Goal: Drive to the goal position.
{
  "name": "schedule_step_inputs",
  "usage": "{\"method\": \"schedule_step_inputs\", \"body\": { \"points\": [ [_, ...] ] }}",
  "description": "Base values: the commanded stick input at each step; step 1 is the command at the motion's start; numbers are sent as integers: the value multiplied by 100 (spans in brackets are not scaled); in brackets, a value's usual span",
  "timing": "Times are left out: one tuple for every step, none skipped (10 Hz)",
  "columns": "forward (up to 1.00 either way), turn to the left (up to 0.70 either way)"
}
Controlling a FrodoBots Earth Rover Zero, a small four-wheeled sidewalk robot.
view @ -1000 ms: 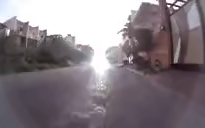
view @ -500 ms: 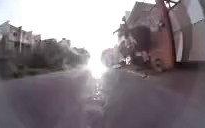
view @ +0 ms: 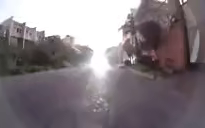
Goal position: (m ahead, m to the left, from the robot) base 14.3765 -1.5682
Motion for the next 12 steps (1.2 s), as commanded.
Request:
{"method": "schedule_step_inputs", "body": {
  "points": [
    [100, 0],
    [100, -19],
    [100, -40],
    [100, -30],
    [100, 0],
    [100, 0],
    [100, 0],
    [100, 0],
    [100, -9],
    [100, -39],
    [100, -40],
    [100, -36]
  ]
}}
